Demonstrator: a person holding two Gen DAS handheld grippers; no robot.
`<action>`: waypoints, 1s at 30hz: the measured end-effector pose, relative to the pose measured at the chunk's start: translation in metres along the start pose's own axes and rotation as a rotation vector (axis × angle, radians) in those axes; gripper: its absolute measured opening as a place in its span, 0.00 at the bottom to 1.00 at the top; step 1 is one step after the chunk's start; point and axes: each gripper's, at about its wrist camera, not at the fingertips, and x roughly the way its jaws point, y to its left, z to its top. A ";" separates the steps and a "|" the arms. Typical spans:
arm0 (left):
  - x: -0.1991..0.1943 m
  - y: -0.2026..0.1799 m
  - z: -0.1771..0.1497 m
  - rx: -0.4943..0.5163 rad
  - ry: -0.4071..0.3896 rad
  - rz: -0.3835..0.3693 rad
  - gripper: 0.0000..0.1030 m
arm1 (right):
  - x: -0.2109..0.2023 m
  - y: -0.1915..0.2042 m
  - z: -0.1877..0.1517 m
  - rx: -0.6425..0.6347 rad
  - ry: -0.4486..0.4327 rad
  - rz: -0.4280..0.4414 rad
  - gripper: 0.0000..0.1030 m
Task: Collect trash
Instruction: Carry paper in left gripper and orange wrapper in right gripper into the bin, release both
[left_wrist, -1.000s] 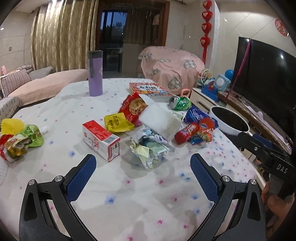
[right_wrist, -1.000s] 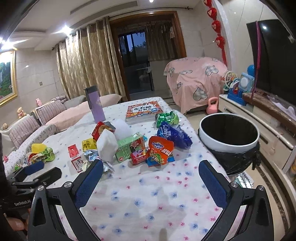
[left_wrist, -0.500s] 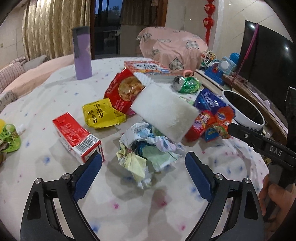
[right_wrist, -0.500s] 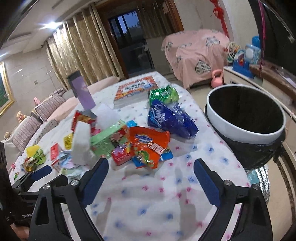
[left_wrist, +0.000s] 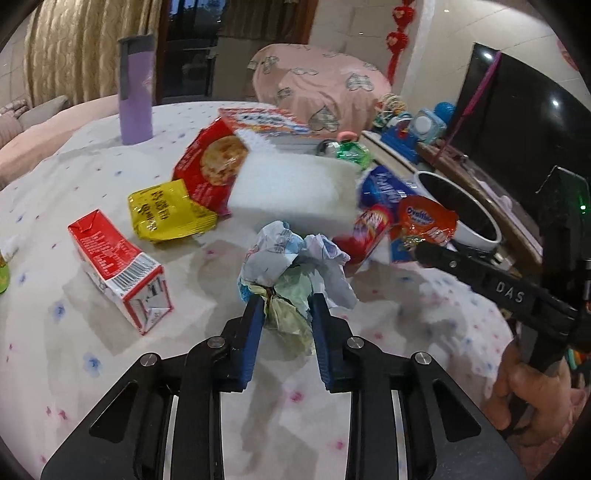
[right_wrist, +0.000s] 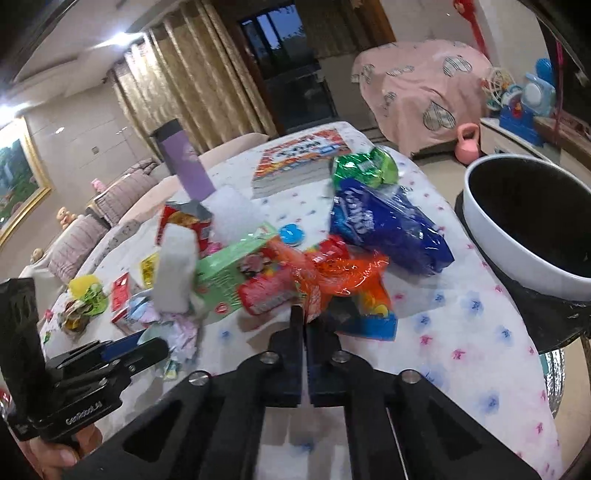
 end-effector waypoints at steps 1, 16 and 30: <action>-0.003 -0.004 0.000 0.009 -0.002 -0.010 0.23 | -0.004 0.000 -0.002 0.002 -0.002 0.005 0.00; 0.000 -0.068 0.018 0.116 -0.020 -0.161 0.23 | -0.060 -0.037 -0.006 0.085 -0.071 -0.036 0.00; 0.034 -0.149 0.069 0.236 -0.028 -0.238 0.23 | -0.090 -0.114 0.026 0.163 -0.128 -0.110 0.00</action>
